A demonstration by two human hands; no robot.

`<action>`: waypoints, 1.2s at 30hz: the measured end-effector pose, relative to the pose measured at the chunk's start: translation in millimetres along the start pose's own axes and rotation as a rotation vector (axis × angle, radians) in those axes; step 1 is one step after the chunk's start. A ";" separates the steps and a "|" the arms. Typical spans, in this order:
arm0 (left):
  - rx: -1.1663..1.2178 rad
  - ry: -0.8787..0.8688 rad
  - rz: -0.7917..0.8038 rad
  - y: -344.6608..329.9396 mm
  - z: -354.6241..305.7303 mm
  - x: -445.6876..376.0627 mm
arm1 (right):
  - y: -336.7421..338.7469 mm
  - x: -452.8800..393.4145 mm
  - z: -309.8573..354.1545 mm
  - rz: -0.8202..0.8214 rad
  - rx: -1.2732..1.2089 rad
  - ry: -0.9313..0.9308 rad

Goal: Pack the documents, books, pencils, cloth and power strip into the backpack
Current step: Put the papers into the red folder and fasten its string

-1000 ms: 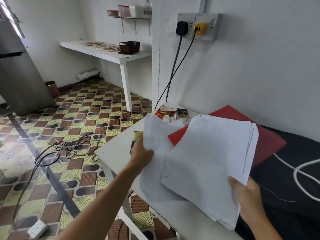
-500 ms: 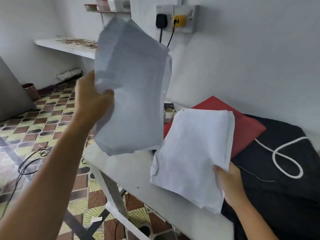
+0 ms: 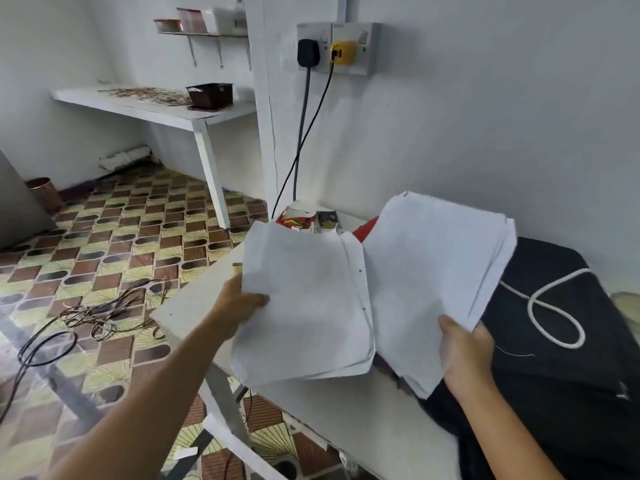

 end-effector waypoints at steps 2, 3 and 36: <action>0.021 -0.021 0.028 -7.5 2.8 1.1 | 12.2 -3.8 13.2 -0.119 -0.115 0.059; 0.029 -0.029 0.041 -10.7 2.7 2.1 | 17.0 -4.3 21.8 -0.167 -0.175 0.087; 0.406 -0.256 0.423 -48.3 -89.1 20.2 | -119.6 28.8 29.3 0.710 0.221 -0.037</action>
Point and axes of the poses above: each hand's wrist, its own x-axis away from the middle knuckle, its own y-axis out of the back of the hand, z = x × y, the point moved 10 cm from there along -x, towards the middle knuckle, and after that the axes turned 9 degrees about -y, right-handed, at the moved point
